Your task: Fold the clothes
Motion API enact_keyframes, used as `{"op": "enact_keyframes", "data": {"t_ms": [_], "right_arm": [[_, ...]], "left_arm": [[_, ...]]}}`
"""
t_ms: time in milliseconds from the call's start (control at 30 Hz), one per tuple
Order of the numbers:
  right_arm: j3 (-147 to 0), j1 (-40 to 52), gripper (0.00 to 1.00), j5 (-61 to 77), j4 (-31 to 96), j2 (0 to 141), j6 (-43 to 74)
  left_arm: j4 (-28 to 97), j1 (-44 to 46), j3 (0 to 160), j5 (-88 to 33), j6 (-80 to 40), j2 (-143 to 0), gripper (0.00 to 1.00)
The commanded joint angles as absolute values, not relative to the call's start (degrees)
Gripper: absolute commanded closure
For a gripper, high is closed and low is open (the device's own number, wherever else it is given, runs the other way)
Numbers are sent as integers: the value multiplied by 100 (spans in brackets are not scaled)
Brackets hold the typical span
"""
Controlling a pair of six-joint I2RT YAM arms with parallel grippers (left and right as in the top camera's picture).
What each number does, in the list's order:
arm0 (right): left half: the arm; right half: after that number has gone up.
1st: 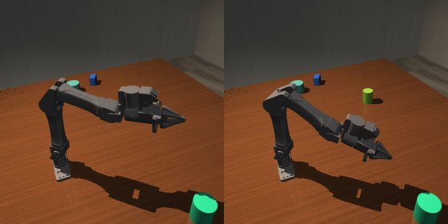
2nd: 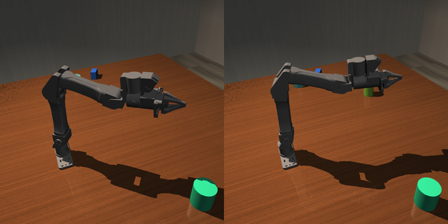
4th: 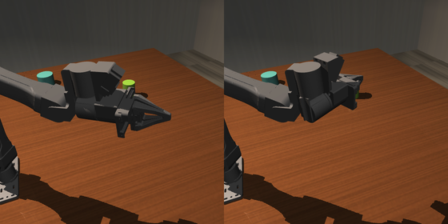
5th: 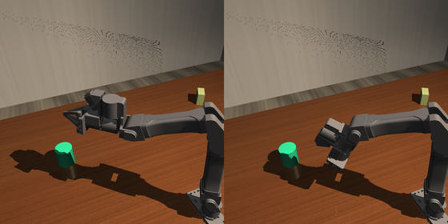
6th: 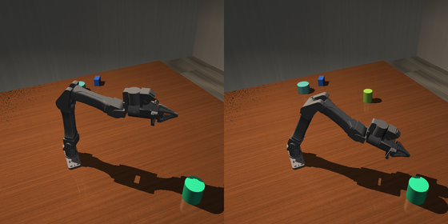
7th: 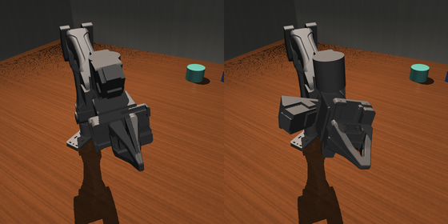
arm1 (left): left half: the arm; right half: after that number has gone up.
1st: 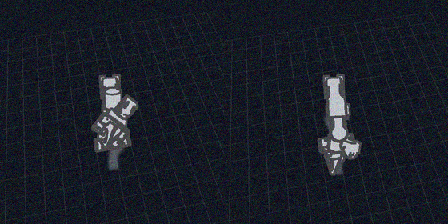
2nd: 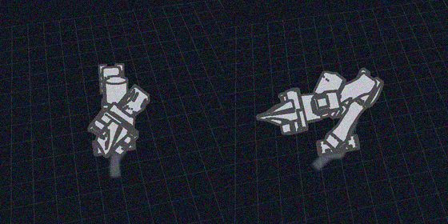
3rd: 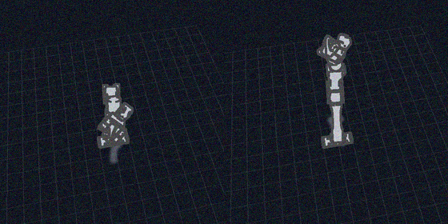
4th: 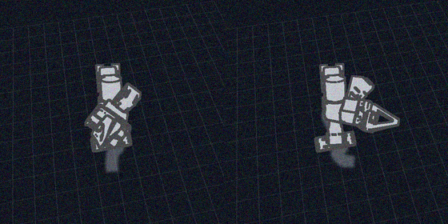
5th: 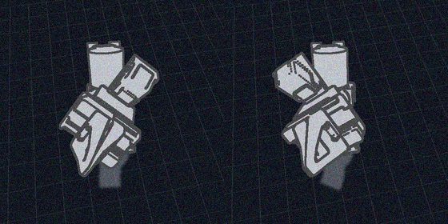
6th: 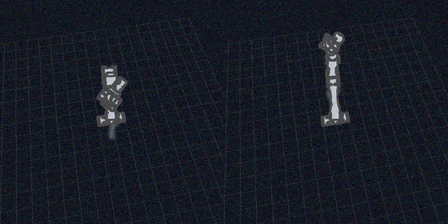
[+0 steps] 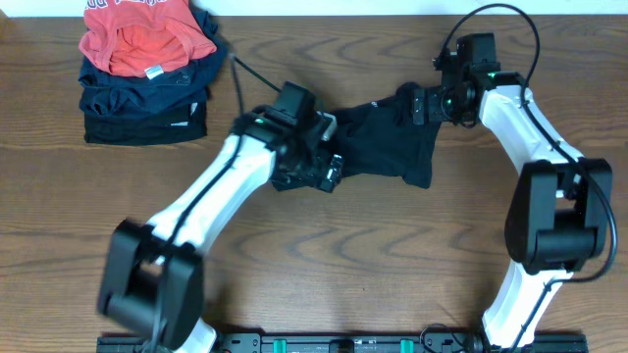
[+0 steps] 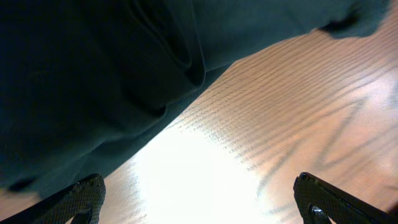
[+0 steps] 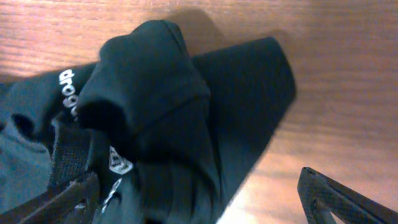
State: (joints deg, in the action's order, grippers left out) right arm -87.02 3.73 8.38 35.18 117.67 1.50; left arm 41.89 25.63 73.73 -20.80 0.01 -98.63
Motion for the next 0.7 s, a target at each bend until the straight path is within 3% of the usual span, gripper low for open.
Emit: {"op": "enact_keyframes", "data": {"t_ms": [0,267,333,433,500,533,567,667], "right_arm": [[-8676,285,1,1127,3398,12077,-34],[-8676,285,1,1201,3312,12453,-530],[-8676,294,5,1280,3306,12453,-543],[-8674,303,23,1577,3299,12453,-543],[-8672,305,64,1686,3321,12453,-526],[-8672,305,89,1691,3323,12453,-447],[-8672,305,99,1693,3323,12451,-364],[-8676,257,99,1697,3380,12429,-259]], "left_arm": [[4353,2388,7343,-1828,-102,-9201,2],[4703,2018,7343,-1186,-104,-8099,2],[4762,1920,7343,-1026,-104,-7931,2],[4823,1756,7343,-794,-104,-7784,2],[4862,1647,7343,-735,-102,-7769,2],[4886,1584,7343,-716,-102,-7771,2],[4915,1518,7341,-672,-102,-7778,2],[4965,1308,7341,-574,-97,-7780,2]]}}
